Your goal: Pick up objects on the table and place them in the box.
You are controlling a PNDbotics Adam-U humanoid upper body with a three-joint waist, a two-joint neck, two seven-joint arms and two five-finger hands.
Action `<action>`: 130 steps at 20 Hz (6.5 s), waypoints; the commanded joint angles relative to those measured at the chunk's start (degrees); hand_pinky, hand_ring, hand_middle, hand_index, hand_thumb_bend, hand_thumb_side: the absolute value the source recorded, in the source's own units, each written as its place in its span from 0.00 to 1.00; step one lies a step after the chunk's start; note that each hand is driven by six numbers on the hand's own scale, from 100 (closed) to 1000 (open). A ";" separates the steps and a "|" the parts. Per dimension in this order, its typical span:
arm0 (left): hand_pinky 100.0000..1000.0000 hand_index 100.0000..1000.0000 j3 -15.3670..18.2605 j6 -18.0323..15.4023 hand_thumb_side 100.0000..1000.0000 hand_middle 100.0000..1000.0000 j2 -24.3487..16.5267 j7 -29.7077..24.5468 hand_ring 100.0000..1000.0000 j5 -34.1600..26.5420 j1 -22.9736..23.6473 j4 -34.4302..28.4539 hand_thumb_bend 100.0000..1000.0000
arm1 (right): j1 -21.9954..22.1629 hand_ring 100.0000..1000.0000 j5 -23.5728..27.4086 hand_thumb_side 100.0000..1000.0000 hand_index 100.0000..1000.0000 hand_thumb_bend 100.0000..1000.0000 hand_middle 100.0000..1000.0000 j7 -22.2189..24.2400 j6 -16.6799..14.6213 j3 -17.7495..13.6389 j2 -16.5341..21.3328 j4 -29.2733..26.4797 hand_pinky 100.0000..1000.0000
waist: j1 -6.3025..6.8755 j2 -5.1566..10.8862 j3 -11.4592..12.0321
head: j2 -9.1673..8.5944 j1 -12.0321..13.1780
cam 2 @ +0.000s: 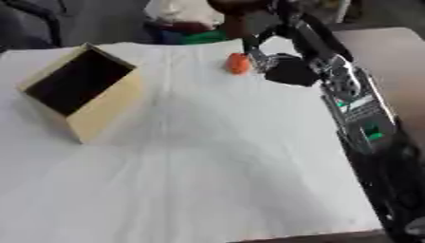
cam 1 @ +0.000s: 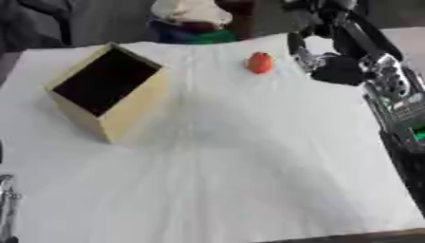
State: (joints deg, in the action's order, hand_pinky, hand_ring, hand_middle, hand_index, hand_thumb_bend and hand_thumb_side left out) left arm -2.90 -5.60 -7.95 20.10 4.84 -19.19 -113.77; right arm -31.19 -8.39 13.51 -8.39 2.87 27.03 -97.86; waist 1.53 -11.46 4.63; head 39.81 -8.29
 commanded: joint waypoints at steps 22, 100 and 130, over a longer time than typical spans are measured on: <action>0.72 0.87 -1.63 -0.29 0.64 0.59 -0.54 -2.24 0.59 -1.27 -2.59 -0.82 0.00 | -4.91 0.99 5.24 0.17 1.00 0.00 0.84 5.41 -3.01 1.45 16.23 6.07 0.64 | -1.81 0.47 5.52 | -1.20 -5.36; 0.72 0.88 -6.36 -0.67 0.64 0.59 0.67 -8.52 0.58 -4.89 -8.18 -0.82 0.00 | -16.75 0.99 -37.97 0.40 0.87 0.00 0.88 -4.02 -9.48 -0.56 16.49 57.05 0.87 | -3.91 -2.57 18.95 | -5.40 -20.18; 0.72 0.88 -6.80 -1.34 0.64 0.59 0.77 -9.26 0.59 -5.30 -8.46 -0.82 0.00 | -18.92 0.84 -28.34 0.00 0.27 0.00 0.67 -5.61 -19.73 6.76 15.61 24.46 0.78 | -4.45 -1.50 18.83 | -5.01 -20.67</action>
State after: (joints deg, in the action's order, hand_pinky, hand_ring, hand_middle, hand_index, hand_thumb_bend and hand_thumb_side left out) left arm -9.55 -6.76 -6.97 11.14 -0.32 -26.71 -113.77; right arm -48.74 -38.22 6.39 -27.28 9.36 41.75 -70.34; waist -3.22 -14.27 23.62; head 34.75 -28.64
